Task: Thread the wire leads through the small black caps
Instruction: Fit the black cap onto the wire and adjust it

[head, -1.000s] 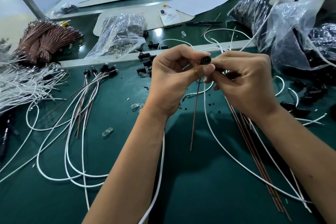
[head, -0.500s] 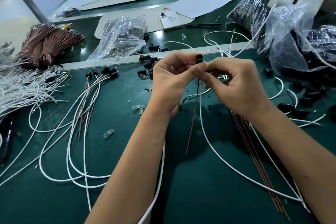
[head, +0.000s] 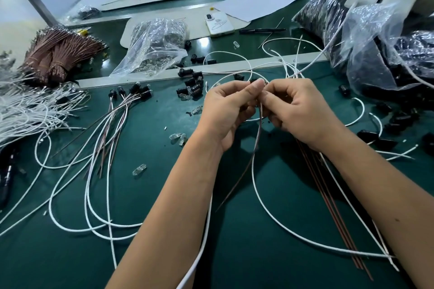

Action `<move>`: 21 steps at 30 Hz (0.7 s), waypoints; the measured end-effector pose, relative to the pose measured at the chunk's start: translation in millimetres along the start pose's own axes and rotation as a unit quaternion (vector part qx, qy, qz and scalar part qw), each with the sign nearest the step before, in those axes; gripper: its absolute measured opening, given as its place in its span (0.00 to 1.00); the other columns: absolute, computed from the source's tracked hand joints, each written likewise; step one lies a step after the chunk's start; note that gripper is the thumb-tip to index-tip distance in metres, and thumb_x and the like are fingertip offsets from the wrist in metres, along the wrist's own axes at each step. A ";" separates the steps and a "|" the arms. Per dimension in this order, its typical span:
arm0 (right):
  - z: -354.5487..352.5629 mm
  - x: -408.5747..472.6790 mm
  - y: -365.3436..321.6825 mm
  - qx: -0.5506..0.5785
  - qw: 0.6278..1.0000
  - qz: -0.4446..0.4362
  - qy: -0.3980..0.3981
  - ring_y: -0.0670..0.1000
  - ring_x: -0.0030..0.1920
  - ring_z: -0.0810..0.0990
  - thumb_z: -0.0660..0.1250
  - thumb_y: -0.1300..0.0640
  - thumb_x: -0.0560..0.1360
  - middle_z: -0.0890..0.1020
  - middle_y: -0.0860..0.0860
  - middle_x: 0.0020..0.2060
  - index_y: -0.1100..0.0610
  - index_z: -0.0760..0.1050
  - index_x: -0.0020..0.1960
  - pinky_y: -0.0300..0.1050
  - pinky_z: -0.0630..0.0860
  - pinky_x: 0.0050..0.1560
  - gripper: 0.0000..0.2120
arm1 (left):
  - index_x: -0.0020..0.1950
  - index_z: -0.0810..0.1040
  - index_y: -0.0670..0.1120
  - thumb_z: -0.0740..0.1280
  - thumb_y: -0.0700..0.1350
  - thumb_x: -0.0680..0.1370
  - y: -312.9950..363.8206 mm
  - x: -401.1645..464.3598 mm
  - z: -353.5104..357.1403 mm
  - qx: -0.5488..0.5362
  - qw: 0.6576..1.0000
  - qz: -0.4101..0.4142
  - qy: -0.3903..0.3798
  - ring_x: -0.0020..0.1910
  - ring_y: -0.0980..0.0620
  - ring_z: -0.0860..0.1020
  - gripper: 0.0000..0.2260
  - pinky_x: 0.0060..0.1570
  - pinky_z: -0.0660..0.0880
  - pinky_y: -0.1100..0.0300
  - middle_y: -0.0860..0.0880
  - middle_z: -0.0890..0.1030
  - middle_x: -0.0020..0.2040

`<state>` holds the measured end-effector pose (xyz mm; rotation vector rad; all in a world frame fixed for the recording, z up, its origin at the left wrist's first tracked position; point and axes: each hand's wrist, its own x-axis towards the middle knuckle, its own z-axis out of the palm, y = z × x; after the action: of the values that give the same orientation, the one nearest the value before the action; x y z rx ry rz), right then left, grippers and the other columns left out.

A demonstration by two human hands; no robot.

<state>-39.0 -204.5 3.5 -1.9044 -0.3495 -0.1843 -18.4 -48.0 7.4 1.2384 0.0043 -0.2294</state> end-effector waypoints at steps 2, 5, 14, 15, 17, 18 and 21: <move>0.7 0.4 0.4 0.003 1.000 -0.001 -0.007 0.45 0.25 0.69 0.68 0.60 0.83 0.74 0.47 0.24 0.62 0.80 0.42 0.37 0.66 0.27 0.12 | 0.39 0.83 0.41 0.75 0.39 0.75 1.0 0.4 -0.6 -0.010 1.000 -0.014 0.013 0.28 0.57 0.73 0.05 0.30 0.72 0.68 0.47 0.78 0.33; 2.6 1.6 0.6 0.005 1.000 -0.001 -0.010 0.42 0.26 0.69 0.68 0.63 0.82 0.74 0.42 0.25 0.62 0.80 0.41 0.33 0.65 0.29 0.11 | 0.38 0.83 0.41 0.75 0.40 0.74 0.9 1.3 0.5 -0.025 0.999 -0.028 0.030 0.27 0.58 0.72 0.06 0.26 0.71 0.68 0.47 0.78 0.34; 7.7 -0.7 -0.1 -0.026 1.000 -0.005 -0.006 0.45 0.31 0.70 0.69 0.63 0.81 0.77 0.53 0.29 0.58 0.82 0.40 0.42 0.67 0.32 0.10 | 0.39 0.82 0.39 0.75 0.38 0.75 -1.6 1.2 2.1 -0.031 0.998 -0.026 0.057 0.27 0.57 0.72 0.06 0.26 0.71 0.68 0.46 0.78 0.34; 6.8 -0.8 0.7 -0.024 1.000 -0.006 -0.005 0.43 0.30 0.70 0.69 0.63 0.81 0.77 0.49 0.29 0.57 0.82 0.40 0.40 0.66 0.32 0.11 | 0.38 0.82 0.40 0.75 0.38 0.75 -1.9 1.2 2.6 -0.031 0.998 -0.023 0.058 0.26 0.57 0.72 0.06 0.26 0.71 0.68 0.45 0.78 0.35; 7.1 -0.7 1.9 -0.024 1.000 -0.008 -0.003 0.43 0.30 0.70 0.69 0.63 0.81 0.76 0.48 0.29 0.54 0.82 0.40 0.39 0.67 0.31 0.11 | 0.37 0.82 0.40 0.75 0.38 0.75 -1.9 0.9 2.7 -0.030 0.998 -0.020 0.059 0.26 0.57 0.72 0.07 0.27 0.71 0.68 0.45 0.78 0.35; 7.5 -0.7 2.4 -0.029 1.000 -0.011 -0.001 0.44 0.30 0.70 0.69 0.62 0.81 0.77 0.50 0.29 0.54 0.82 0.40 0.41 0.67 0.31 0.12 | 0.37 0.82 0.40 0.75 0.39 0.75 -1.8 0.7 2.8 -0.030 0.998 -0.021 0.058 0.26 0.57 0.72 0.07 0.27 0.71 0.68 0.44 0.78 0.35; 7.8 -0.7 1.8 -0.040 0.999 -0.016 -0.001 0.46 0.29 0.70 0.69 0.61 0.81 0.78 0.54 0.29 0.55 0.82 0.41 0.44 0.67 0.31 0.11 | 0.39 0.82 0.40 0.75 0.40 0.75 1.2 1.5 -1.0 -0.011 0.999 -0.025 0.043 0.26 0.57 0.72 0.07 0.26 0.71 0.69 0.46 0.78 0.34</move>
<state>-39.4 -197.9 -1.1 -1.9786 -0.3788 -0.2190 -16.6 -46.9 8.0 1.2268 0.1125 -0.2192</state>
